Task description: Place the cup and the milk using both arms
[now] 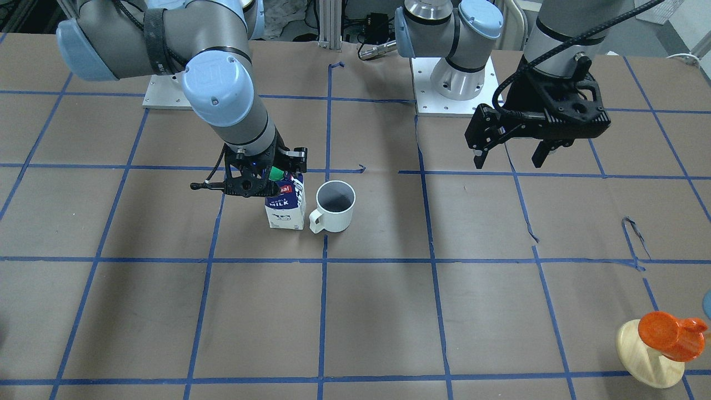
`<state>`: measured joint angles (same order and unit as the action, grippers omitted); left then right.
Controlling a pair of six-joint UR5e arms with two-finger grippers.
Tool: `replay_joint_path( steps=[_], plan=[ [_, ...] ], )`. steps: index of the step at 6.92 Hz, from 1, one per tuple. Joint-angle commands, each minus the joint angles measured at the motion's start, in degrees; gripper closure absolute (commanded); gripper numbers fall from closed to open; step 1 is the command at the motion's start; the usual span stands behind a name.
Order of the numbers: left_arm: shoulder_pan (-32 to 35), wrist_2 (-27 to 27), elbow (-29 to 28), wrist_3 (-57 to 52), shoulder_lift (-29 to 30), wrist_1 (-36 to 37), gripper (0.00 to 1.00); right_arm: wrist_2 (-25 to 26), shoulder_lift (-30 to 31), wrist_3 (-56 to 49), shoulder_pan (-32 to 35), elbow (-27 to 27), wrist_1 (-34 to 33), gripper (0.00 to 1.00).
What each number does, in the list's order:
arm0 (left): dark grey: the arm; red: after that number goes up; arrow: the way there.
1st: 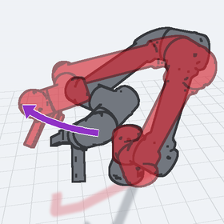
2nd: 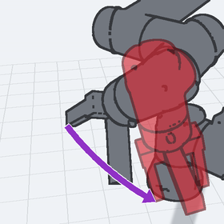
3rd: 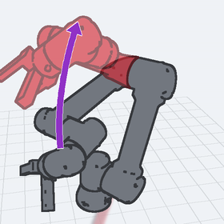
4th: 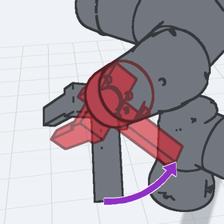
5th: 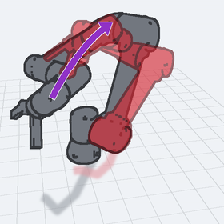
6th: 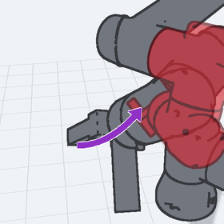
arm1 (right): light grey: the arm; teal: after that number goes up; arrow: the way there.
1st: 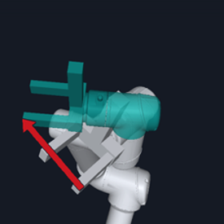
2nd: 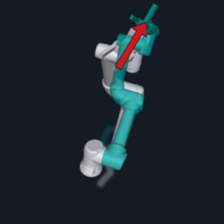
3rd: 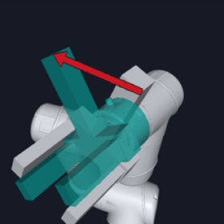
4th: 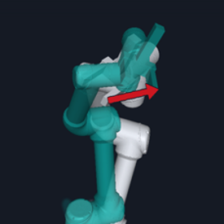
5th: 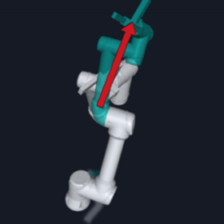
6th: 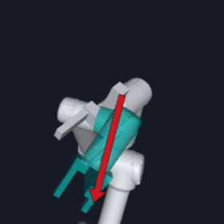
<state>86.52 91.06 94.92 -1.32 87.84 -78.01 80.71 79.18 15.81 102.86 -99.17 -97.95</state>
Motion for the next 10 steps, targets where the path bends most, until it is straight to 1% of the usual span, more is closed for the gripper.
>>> replay_joint_path(
  steps=[1, 2, 3, 4, 5, 6, 8, 9, 10],
  plan=[
    [0.05, -0.09, -0.17, 0.0, -0.04, -0.04, 0.0, 0.5, 0.19, -0.42, -0.55, 1.77, -0.92, 0.0],
    [0.05, -0.09, -0.26, 0.0, 0.05, -0.04, 0.0, 0.68, 0.97, -0.42, -0.99, 5.96, -0.92, 0.0],
    [0.05, 0.0, -0.26, 0.0, 0.05, 0.05, 0.0, 2.68, 0.98, -0.42, -1.95, 10.35, -0.23, 0.0],
    [0.05, -0.09, -0.52, 0.0, 0.05, 0.05, 0.0, 6.27, 1.24, -0.6, -2.66, 14.57, 3.35, 0.0],
    [0.05, 0.0, -0.35, 0.0, 0.05, 0.05, 0.0, 6.48, 2.72, -0.43, -2.58, 18.7, 10.26, 0.0],
    [0.14, 0.08, -0.35, 0.0, -0.13, 0.05, 0.0, 6.57, 3.87, 0.01, -2.58, 20.4, 12.76, 0.0],
    [0.14, 0.17, -0.35, 0.0, -0.13, 0.05, 0.0, 6.66, 4.06, -0.42, -2.93, 20.24, 9.82, 0.0],
    [0.14, 0.35, 0.0, 0.0, -0.04, 0.13, 0.0, 6.66, 4.23, -1.99, -6.76, 20.24, 7.62, 0.0],
    [0.14, 0.17, 0.0, 0.0, -0.04, 0.22, 0.0, 6.66, 5.19, -8.27, -12.54, 20.15, 7.69, 0.0]
  ],
)
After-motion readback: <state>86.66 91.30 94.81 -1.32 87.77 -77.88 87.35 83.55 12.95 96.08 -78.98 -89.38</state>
